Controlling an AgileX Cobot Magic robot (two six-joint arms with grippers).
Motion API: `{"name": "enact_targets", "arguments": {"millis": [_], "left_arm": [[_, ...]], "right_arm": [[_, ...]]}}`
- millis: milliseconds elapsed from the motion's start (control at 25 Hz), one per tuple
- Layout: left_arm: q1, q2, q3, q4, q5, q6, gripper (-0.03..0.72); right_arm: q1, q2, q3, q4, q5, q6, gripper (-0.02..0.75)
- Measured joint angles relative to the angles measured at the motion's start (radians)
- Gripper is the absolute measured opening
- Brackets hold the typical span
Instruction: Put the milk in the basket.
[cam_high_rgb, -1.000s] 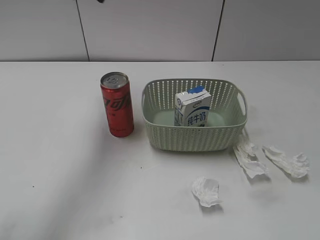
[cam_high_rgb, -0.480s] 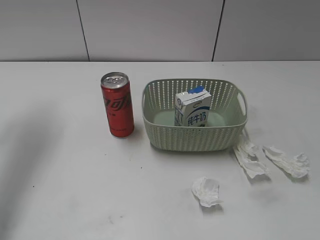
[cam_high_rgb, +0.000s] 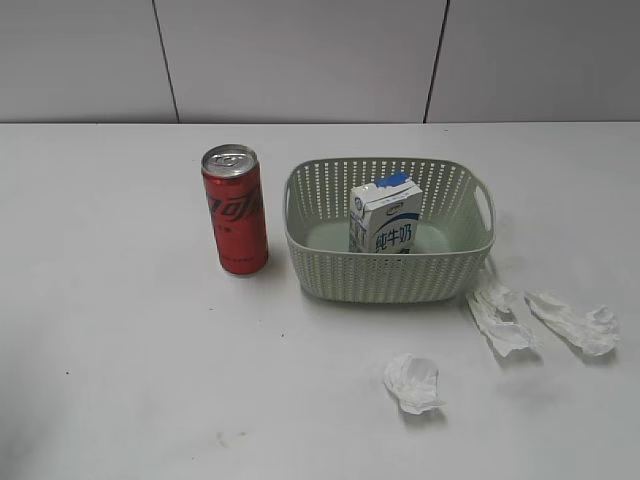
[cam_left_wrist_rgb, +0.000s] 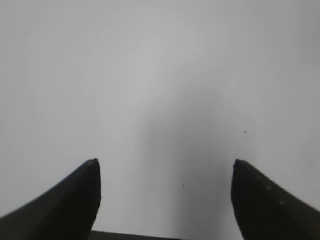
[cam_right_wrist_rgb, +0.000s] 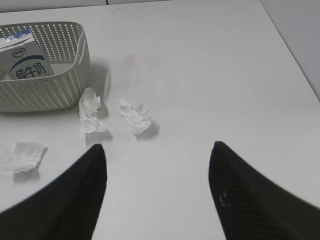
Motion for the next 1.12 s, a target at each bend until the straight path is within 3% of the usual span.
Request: {"name": "enact_targets", "arguments": {"millis": [280,640,1120], "left_arm": [[0.0,-0.291,0.304,-0.001,-0.052,0.0,0.594],[0.0,-0.658,0.604,-0.004,-0.107,0.0,0.591],[0.0,-1.037,0.633,-0.004,-0.116,0.0,0.589]], "right_arm": [[0.0,0.0,0.0,0.0,0.0,0.0,0.519],[0.0,0.0,0.0,0.0,0.0,0.0,0.519],[0.0,0.0,0.0,0.0,0.0,0.0,0.519]]}}
